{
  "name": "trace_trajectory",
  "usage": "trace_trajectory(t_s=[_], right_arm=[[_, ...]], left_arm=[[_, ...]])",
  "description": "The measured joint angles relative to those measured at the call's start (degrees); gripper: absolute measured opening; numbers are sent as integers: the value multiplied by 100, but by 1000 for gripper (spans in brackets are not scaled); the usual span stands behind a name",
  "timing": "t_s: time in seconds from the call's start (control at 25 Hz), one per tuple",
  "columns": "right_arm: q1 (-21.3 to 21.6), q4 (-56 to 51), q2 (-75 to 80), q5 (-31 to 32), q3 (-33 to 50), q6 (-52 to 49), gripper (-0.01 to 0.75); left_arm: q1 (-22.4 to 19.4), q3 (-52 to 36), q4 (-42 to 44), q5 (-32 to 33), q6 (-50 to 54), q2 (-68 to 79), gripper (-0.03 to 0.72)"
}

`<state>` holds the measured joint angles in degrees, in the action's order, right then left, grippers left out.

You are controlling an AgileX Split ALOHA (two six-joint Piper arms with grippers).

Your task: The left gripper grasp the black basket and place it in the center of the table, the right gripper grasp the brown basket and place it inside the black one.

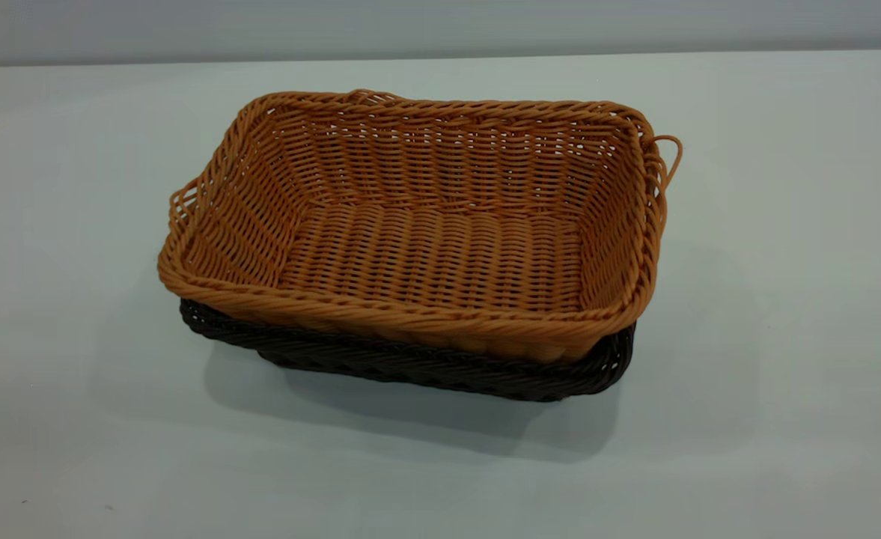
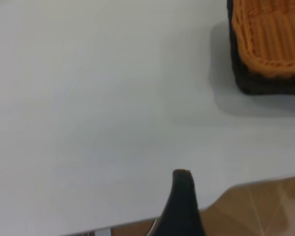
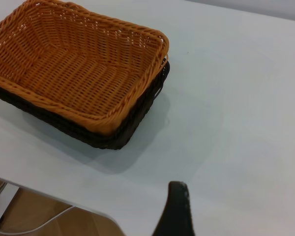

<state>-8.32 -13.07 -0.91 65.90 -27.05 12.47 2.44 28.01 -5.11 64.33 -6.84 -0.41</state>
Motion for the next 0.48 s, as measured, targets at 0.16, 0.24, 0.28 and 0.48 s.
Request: trace_trajectory(t_s=[0.16,0.24,0.28,0.48], right_arm=[[0,-5,0,0,0,0,565],[0,-5,0,0,0,0,565],[0,-5,0,0,0,0,565],[0,-5,0,0,0,0,565]], left_arm=[[45,0,32,0,298,-69,563],[14,0,85,0,439,-69,563],[-8,0,122,0,477,-69,563],[-60,0,240,0,653,-69,563]])
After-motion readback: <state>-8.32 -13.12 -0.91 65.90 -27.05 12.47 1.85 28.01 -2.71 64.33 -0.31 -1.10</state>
